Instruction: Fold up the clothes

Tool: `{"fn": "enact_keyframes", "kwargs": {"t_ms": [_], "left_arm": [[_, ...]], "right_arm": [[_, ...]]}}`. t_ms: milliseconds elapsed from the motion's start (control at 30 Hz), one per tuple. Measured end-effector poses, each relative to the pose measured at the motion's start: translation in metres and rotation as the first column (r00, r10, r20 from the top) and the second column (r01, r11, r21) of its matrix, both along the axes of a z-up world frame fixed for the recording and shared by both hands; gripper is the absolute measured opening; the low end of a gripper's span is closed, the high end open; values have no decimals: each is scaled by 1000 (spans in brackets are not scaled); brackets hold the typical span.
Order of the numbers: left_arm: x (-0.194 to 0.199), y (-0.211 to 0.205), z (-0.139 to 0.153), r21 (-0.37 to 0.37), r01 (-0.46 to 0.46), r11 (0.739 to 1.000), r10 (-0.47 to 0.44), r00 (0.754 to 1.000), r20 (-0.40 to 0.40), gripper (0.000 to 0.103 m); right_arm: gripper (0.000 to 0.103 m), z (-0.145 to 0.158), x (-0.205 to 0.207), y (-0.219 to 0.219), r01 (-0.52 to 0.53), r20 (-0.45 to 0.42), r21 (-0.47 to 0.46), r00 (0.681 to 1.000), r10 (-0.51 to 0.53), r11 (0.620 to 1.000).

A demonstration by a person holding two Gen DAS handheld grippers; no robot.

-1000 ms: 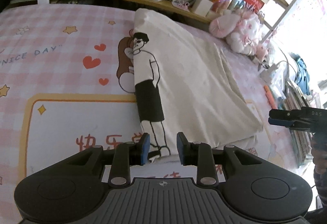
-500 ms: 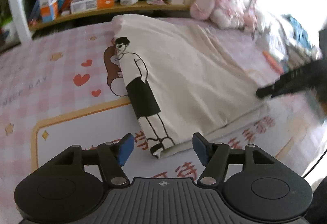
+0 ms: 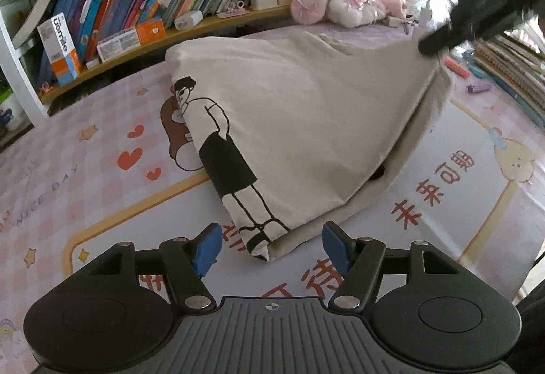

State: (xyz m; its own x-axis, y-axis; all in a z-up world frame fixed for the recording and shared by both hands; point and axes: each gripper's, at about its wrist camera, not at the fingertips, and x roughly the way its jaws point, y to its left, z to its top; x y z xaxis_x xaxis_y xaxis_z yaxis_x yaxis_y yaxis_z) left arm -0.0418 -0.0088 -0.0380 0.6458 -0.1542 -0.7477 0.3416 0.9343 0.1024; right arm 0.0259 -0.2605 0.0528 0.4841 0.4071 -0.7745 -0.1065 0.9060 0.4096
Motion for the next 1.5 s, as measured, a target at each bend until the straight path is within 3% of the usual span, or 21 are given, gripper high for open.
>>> {"fn": "enact_keyframes", "kwargs": {"t_ms": [267,433,533,667,800,967,1233,1400,1500], "left_arm": [[-8,-2,0,23,18,1000,-19,998,58,65],[-17,-15,-3,113,87,990,-100,988,114,43],[-18,-23,-8,175,108,979,-129,985,115,43],[-22,-23,0,155,123,980,-144,981,129,43],[-22,-18,2,156,114,981,-137,981,140,42],[-17,-16,-5,174,116,978,-138,983,120,28],[-16,-12,-11,181,103,978,-125,986,111,28],[-16,-4,-9,175,84,981,-105,988,114,28],[-16,-2,-7,175,80,981,-101,988,118,28]], "right_arm": [[7,27,4,9,-14,48,27,999,13,1000],[7,32,6,12,-20,56,23,998,19,1000],[7,33,6,13,-20,56,25,998,19,999],[7,33,6,12,-17,56,14,998,16,1000],[7,26,6,9,-6,32,-10,999,7,1000],[7,15,6,7,3,-9,-46,1000,-3,999],[8,-34,6,-14,90,-151,-53,984,-97,995],[21,-49,-3,-22,127,-186,-52,973,-135,991],[22,-48,-6,-21,134,-175,-58,974,-142,989]]}}
